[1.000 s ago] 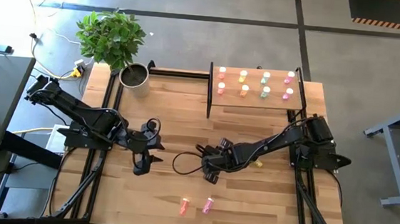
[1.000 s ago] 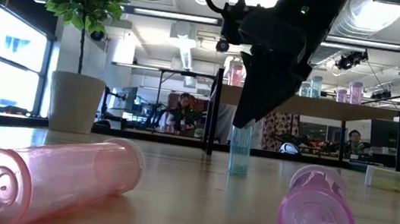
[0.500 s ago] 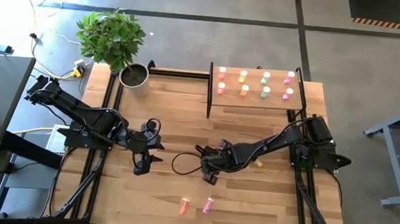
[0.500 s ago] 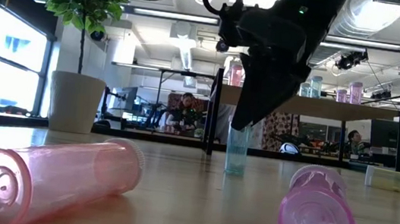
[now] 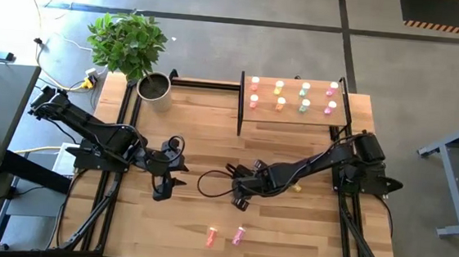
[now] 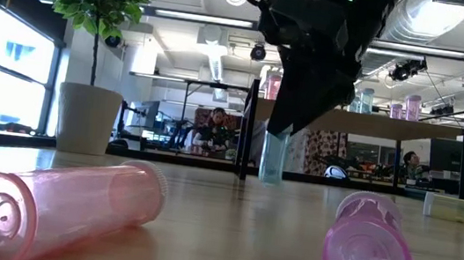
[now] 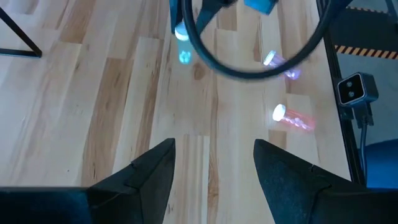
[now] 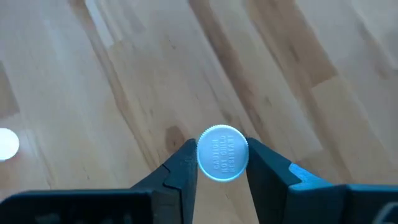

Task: Pick and place medicine bottles onto shelf by color
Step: Put the blue pill bottle on the shelf aligned with the other blue pill bottles

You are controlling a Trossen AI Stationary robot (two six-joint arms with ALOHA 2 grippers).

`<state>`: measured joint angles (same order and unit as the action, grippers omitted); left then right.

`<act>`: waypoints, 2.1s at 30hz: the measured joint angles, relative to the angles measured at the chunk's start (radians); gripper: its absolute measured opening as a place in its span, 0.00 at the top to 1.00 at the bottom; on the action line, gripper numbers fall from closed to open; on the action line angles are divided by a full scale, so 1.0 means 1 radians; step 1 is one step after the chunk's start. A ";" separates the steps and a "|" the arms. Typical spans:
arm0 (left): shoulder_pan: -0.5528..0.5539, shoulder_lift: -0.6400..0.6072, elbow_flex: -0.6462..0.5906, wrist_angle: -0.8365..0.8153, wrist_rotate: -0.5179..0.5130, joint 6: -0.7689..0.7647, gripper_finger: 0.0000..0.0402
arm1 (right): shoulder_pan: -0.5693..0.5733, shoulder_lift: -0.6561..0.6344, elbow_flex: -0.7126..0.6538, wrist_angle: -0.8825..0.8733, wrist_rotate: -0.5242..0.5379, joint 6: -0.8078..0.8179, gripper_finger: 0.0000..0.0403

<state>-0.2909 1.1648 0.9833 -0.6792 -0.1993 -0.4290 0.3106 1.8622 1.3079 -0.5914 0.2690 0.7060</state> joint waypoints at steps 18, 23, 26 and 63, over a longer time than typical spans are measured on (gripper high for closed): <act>0.003 0.000 0.000 0.003 -0.073 0.049 0.48 | 0.030 -0.286 0.000 -0.256 0.334 0.230 0.75; 0.006 0.000 0.000 0.003 -0.096 0.066 0.48 | 0.021 -0.401 0.000 -0.399 0.400 0.307 0.75; 0.024 0.000 0.000 0.005 -0.104 0.066 0.48 | 0.007 -0.469 0.000 -0.466 0.420 0.333 0.74; 0.512 0.000 0.000 0.311 -0.100 0.250 0.48 | -0.583 -0.771 0.000 -0.732 0.178 -0.194 0.74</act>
<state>0.2209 1.1648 0.9833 -0.3680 -0.2996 -0.1793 -0.2724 1.0916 1.3079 -1.3232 0.4472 0.5121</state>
